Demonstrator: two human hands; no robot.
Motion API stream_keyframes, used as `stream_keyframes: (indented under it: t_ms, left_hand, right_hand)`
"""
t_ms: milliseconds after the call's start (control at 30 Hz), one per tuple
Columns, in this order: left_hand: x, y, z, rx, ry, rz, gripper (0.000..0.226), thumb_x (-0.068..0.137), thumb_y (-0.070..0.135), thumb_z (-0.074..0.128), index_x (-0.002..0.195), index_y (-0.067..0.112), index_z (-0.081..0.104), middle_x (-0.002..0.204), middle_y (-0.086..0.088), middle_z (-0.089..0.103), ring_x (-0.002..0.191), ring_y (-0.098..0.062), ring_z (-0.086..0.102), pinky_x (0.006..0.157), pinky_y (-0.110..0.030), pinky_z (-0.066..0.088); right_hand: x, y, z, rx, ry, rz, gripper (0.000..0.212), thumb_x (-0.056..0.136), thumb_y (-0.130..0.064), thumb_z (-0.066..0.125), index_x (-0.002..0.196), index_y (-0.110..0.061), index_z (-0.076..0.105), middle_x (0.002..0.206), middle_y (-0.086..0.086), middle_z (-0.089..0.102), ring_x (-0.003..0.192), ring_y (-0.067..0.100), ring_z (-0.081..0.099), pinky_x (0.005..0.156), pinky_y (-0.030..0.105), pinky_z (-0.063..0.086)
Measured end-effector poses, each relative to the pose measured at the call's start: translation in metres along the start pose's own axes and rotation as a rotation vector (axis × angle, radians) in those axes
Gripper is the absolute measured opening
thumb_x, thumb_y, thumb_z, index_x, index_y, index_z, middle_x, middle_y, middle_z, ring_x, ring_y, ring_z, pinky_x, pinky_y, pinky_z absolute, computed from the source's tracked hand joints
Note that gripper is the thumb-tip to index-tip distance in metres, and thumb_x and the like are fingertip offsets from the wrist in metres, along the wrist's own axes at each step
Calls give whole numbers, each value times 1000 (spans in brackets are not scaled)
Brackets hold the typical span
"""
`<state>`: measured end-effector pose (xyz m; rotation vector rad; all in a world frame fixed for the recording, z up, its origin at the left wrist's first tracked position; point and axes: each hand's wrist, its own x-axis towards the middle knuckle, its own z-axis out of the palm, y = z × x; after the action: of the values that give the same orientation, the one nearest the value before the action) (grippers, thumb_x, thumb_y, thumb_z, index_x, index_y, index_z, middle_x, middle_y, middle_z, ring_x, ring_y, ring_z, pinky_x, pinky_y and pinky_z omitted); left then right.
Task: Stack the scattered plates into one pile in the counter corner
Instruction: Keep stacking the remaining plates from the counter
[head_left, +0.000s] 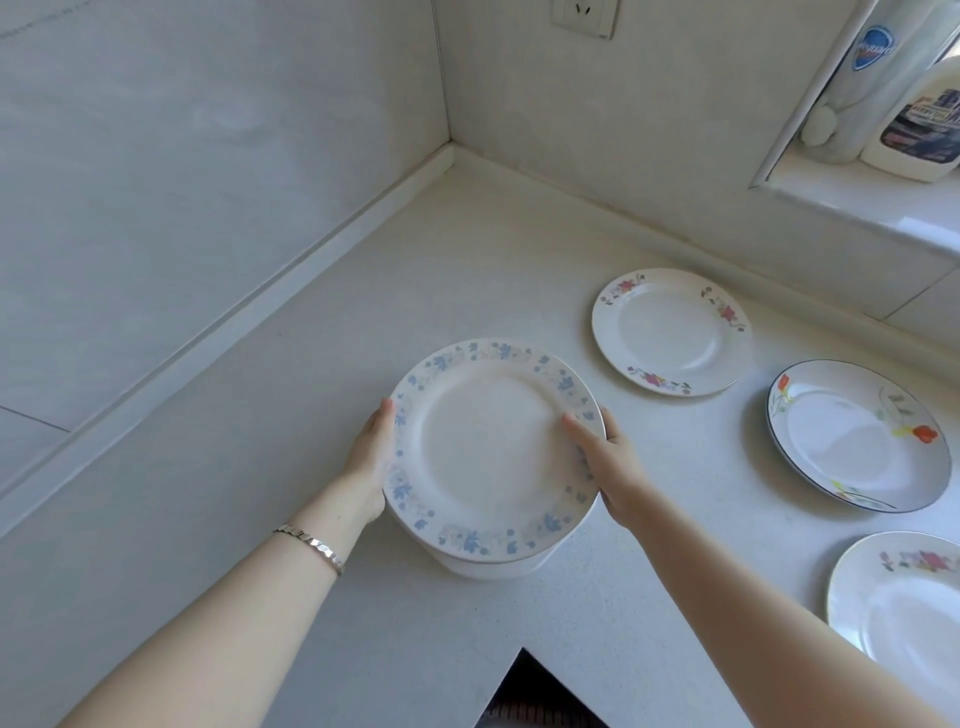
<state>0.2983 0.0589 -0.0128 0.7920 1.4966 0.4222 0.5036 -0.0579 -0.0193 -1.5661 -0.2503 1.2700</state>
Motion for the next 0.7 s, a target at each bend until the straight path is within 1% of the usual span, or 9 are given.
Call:
stream_keyframes:
  t_ms: [67,200,267,333,400,467,567,633,700]
  left_hand:
    - [-1,-2,0,47,-2,11,57,94,57,27,138,25,44,135,-4,56,120,-26,56,85,-36,49]
    - [0,7,-5,240,21,17,51,96,53,24,130,23,47,129,-6,59,117,-29,58,85,-40,52]
    - [1,13,-4,494,200,214,50,95,44,30,128,12,50,131,-14,56,119,-32,54,100,-46,45]
    - [-11,20,12,683,350,533,48,94,34,36,129,2,49,135,-20,49,127,-33,45,110,-41,33]
    - [-28,33,41,753,328,826,49,90,30,37,122,-3,54,131,-22,50,128,-34,42,108,-33,27]
    - [-39,46,79,737,176,938,40,87,23,40,114,-1,58,119,-19,57,116,-33,52,98,-27,32]
    - [-45,64,145,651,-83,754,23,90,9,45,109,9,56,93,-2,60,83,-27,65,73,-26,47]
    - [-44,67,191,555,-210,524,15,90,7,43,101,12,52,78,2,55,55,-15,62,48,-18,45]
    - [-41,64,232,402,-281,241,10,91,4,42,86,8,50,61,-2,57,42,-9,56,38,-15,44]
  right_hand:
    - [1,0,-1,-10,-4,5,40,88,-27,59,127,-26,52,107,0,66,95,21,64,75,33,53]
    - [1,-6,-1,-114,-10,-8,39,88,-26,60,126,-23,52,99,-5,65,87,14,63,73,28,52]
    - [-2,-9,-6,-188,-30,-2,43,87,-27,61,128,-20,50,103,-4,63,89,13,62,79,29,50]
    - [-7,-12,-16,-279,-34,-5,48,87,-33,60,131,-18,48,114,-1,59,101,17,60,89,32,47]
    - [-14,-18,-31,-372,11,-27,43,87,-37,57,125,-18,51,115,-2,57,107,17,55,91,31,44]
    - [-21,-24,-52,-412,53,-44,27,89,-30,56,112,-16,57,103,0,61,98,17,57,83,27,44]
    - [-28,-33,-96,-378,110,16,10,90,-18,53,95,-14,61,85,5,68,82,17,63,84,30,48]
    - [-31,-34,-128,-311,186,76,9,90,-17,53,90,-15,61,76,4,69,75,13,64,84,30,51]
    - [-32,-32,-159,-208,277,128,9,90,-16,52,86,-15,61,73,5,68,71,13,63,82,29,51]
